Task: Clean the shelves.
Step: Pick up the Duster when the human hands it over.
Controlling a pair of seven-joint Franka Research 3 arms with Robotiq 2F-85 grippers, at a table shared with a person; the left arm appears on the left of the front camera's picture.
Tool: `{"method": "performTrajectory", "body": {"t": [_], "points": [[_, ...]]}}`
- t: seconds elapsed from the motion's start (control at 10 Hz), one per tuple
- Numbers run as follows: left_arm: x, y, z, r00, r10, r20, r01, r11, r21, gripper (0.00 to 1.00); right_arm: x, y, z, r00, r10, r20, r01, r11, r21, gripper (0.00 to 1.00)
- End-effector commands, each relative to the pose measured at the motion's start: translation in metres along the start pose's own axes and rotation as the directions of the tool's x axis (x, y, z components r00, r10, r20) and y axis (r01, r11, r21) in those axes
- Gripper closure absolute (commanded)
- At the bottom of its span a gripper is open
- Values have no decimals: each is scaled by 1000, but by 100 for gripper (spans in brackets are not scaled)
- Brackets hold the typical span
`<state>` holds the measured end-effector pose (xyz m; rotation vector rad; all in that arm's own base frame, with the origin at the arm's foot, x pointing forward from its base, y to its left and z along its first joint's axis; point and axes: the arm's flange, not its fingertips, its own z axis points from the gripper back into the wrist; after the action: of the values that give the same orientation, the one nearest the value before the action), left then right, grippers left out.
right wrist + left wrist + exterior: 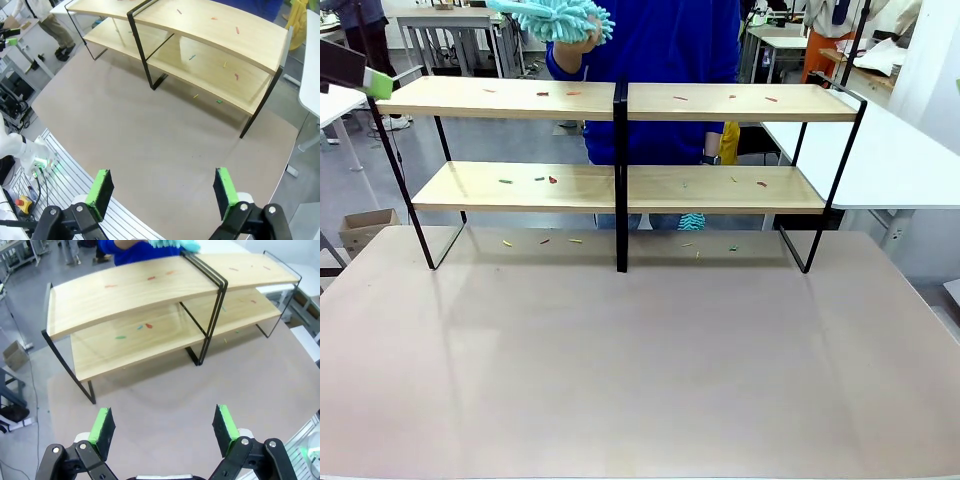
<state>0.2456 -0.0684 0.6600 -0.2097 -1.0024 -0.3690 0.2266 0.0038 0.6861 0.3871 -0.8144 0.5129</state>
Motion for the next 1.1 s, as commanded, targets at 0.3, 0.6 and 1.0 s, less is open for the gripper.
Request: {"method": "performTrajectory", "body": {"t": [0.3, 0.6, 1.0], "points": [[-2, 0, -2, 1000, -7, -23, 7, 1000, -6, 0, 7, 23, 1, 993, -43, 113, 40, 999, 27, 0], [-2, 0, -2, 1000, -7, -23, 7, 1000, -6, 0, 18, 58, 1, 981, -145, 129, 153, 987, -50, 0], [-2, 0, -2, 1000, -7, -23, 7, 1000, -6, 0, 42, 76, -24, 956, -281, 84, 289, 952, -105, 0]]}}
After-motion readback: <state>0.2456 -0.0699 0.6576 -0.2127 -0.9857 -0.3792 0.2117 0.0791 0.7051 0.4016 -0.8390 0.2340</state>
